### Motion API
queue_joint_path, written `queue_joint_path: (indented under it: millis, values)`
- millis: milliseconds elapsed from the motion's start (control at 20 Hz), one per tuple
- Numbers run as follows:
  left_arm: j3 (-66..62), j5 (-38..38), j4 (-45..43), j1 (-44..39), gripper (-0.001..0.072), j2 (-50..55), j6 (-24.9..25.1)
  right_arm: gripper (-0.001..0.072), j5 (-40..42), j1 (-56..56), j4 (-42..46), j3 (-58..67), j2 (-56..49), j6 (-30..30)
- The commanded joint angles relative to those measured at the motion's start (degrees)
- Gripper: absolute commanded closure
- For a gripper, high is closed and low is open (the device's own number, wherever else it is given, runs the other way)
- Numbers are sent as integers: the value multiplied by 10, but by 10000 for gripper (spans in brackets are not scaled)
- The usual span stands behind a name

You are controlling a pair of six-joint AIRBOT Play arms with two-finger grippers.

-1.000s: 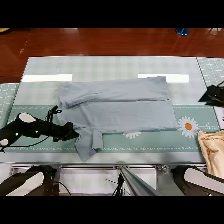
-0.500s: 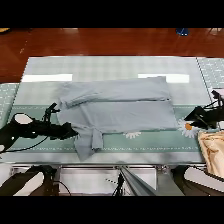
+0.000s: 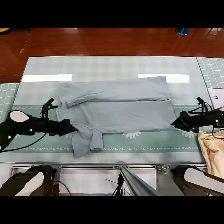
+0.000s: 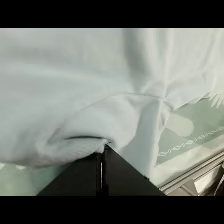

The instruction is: Fold the shirts.

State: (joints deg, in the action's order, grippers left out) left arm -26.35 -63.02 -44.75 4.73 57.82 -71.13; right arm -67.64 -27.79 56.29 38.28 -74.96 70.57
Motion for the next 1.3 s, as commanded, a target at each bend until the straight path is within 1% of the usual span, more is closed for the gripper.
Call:
queue_joint_path:
  millis: [0, 50, 150, 250, 350, 400, 450, 500, 600, 800, 900, 1100, 1250]
  values:
    - [-59, -3, 0, 0, 689, -5, 0, 685, -2, 64, -40, 25, 4, -16]
    - [-91, -6, 0, 0, 689, -8, 0, 685, -16, 69, -54, 55, 14, -26]
    - [-172, -7, 0, 0, 689, -13, 0, 685, -21, 69, -80, 123, 44, -25]
    - [-258, 7, -9, 0, 689, -10, 0, 686, 10, 70, -99, 189, 69, -13]
    - [-307, 45, -33, 0, 689, -4, -4, 686, 52, 70, -122, 237, 72, -5]
    - [-317, 62, -39, 3, 690, 3, -20, 686, 76, 70, -134, 248, 70, -5]
    - [-319, 70, -39, 6, 690, 13, -31, 686, 100, 70, -146, 253, 65, -3]
    - [-319, 71, -38, 10, 690, 30, -31, 686, 117, 71, -160, 253, 57, -3]
    - [-320, 72, -28, 13, 689, 73, -31, 686, 155, 97, -162, 253, 34, -5]
    - [-326, 105, 11, 23, 689, 153, -30, 686, 301, 182, -154, 253, -19, -10]
    - [-349, 105, 13, 38, 689, 188, -31, 686, 356, 200, -154, 253, -42, -7]
    - [-401, 100, 13, 49, 689, 254, -31, 686, 389, 205, -153, 253, -84, -8]
    - [-422, 90, 20, 49, 689, 304, -30, 686, 387, 205, -152, 253, -109, -8]
